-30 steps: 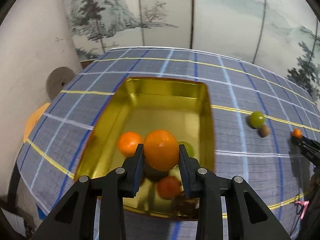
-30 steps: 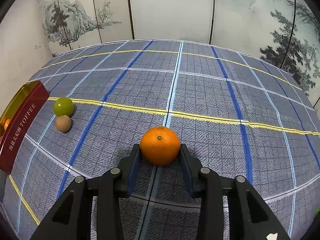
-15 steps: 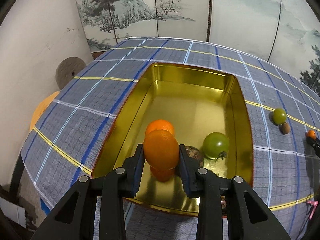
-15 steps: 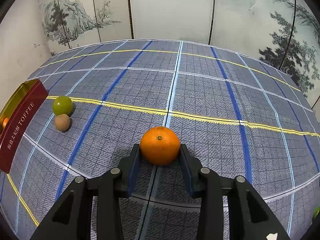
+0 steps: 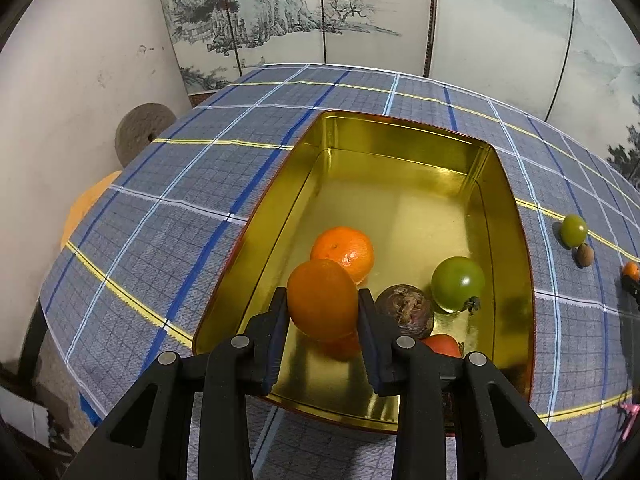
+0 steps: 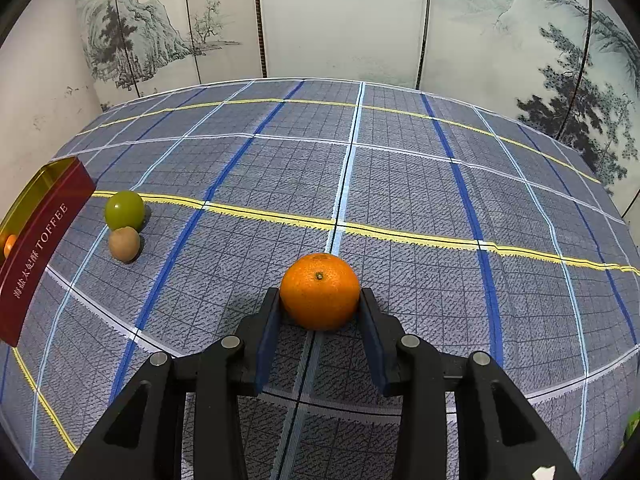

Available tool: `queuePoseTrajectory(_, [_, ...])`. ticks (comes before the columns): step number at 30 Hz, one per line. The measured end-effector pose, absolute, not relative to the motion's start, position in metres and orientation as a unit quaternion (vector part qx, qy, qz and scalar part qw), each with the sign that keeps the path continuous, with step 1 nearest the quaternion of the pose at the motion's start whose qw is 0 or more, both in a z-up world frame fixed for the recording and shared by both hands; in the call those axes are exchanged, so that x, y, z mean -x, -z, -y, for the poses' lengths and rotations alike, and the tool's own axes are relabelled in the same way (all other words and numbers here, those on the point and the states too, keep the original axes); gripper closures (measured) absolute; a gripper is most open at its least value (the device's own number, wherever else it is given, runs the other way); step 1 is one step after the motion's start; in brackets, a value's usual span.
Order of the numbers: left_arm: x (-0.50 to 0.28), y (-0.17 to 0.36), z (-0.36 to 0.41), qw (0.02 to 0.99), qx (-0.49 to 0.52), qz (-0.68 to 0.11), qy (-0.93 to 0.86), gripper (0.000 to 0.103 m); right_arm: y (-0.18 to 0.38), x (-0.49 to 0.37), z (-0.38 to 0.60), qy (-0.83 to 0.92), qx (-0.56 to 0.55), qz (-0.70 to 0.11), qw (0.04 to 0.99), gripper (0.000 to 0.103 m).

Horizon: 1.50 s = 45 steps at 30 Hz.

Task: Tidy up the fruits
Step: 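Grasp an orange mandarin with the left gripper, carry it into the tin, release, then carry the held mandarin into the tin and open the right gripper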

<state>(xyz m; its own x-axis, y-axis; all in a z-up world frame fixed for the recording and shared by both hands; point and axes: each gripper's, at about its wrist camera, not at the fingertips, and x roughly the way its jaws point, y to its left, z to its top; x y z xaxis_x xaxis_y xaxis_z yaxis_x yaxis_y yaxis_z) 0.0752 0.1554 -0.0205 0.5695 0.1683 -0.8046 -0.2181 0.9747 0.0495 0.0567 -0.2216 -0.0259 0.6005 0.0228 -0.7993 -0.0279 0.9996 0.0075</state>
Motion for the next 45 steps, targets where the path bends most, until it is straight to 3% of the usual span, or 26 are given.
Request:
queuePoseTrajectory(10, [-0.073, 0.020, -0.158, 0.884, 0.025, -0.453, -0.110, 0.067, 0.026, -0.056, 0.221, -0.015, 0.001, -0.446, 0.895, 0.067])
queuePoseTrajectory(14, [-0.073, 0.020, -0.158, 0.883, 0.018, -0.453, -0.118, 0.060, 0.026, -0.056, 0.222, -0.015, 0.000, -0.446, 0.895, 0.067])
queuePoseTrajectory(22, [-0.071, 0.020, -0.158, 0.883, 0.015, -0.455, -0.118, 0.059, 0.026, -0.055, 0.224, -0.014, -0.003, -0.446, 0.895, 0.067])
queuePoseTrajectory(26, [-0.070, 0.020, -0.156, 0.883, 0.011, -0.453, -0.120, 0.052, 0.026, -0.055, 0.224, -0.015, -0.002, -0.446, 0.895, 0.067])
queuePoseTrajectory(45, [-0.061, 0.007, -0.151, 0.892, 0.016, -0.436, -0.119, 0.045, 0.023, -0.052, 0.220, -0.020, 0.004, -0.436, 0.900, 0.067])
